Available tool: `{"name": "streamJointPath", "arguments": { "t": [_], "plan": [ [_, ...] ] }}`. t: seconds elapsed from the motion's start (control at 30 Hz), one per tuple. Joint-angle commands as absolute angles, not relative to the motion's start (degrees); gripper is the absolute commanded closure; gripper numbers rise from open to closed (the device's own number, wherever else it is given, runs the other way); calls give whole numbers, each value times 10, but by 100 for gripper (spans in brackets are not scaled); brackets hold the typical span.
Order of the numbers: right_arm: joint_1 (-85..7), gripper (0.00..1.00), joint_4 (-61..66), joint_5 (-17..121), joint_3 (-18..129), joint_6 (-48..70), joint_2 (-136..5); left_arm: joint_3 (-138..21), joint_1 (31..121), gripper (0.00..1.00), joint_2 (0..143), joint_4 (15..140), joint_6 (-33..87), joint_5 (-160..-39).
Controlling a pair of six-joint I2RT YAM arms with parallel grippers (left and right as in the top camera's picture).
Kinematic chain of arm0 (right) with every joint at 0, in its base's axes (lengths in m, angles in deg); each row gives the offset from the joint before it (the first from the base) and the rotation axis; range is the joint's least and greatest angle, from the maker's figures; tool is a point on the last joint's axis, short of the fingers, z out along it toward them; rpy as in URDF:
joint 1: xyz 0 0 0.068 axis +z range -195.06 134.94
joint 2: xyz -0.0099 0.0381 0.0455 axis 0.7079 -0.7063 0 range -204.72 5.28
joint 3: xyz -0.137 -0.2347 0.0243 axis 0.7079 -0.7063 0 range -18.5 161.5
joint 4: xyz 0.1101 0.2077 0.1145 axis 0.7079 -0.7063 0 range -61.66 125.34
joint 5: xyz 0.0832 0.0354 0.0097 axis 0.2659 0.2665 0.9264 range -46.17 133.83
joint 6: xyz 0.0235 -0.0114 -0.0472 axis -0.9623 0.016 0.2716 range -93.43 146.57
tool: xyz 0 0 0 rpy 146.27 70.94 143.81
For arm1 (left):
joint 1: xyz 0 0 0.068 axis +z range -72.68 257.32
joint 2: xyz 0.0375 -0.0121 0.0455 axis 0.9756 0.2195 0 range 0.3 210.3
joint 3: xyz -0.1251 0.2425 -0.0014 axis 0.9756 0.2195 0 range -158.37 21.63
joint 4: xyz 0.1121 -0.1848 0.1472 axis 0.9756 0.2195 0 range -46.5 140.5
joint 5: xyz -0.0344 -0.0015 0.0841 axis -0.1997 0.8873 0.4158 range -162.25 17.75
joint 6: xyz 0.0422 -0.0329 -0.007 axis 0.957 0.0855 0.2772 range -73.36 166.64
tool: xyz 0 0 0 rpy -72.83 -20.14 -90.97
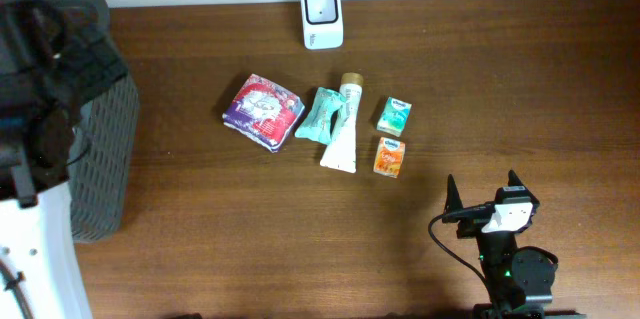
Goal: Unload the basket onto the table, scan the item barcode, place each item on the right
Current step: 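Move the left gripper back into the basket toward the green-capped bottle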
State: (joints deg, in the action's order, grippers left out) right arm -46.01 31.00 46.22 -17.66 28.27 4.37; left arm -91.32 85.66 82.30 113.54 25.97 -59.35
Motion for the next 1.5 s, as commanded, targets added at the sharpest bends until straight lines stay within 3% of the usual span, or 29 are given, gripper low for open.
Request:
{"name": "streamJointPath", "arguments": {
  "t": [0.0, 0.13, 0.5, 0.77, 0.87, 1.0, 1.3, 1.47],
  "plan": [
    [-454, 1, 309, 463, -182, 282, 48, -918, 954, 1, 824, 1142, 203, -529],
    [-454, 1, 309, 463, -182, 282, 48, -918, 1048, 1, 868, 1169, 192, -545],
    [-454, 1, 309, 463, -182, 282, 48, -918, 1154, 1, 1055, 1208, 132, -529],
    [-454, 1, 309, 463, -182, 282, 48, -918, 1169, 0, 1139, 1206, 139, -501],
    [-454, 1, 309, 463, -182, 282, 48, -918, 1169, 5, 1157, 1203, 146, -494],
    [-454, 1, 309, 463, -182, 282, 48, -918, 1171, 1, 1172, 1204, 146, -449],
    [-454, 1, 309, 463, -182, 282, 48, -918, 1207, 0, 1238, 1172, 232, -530],
    [-454, 1, 309, 463, -182, 282, 48, -918, 1207, 6, 1252, 1162, 241, -530]
  ]
}}
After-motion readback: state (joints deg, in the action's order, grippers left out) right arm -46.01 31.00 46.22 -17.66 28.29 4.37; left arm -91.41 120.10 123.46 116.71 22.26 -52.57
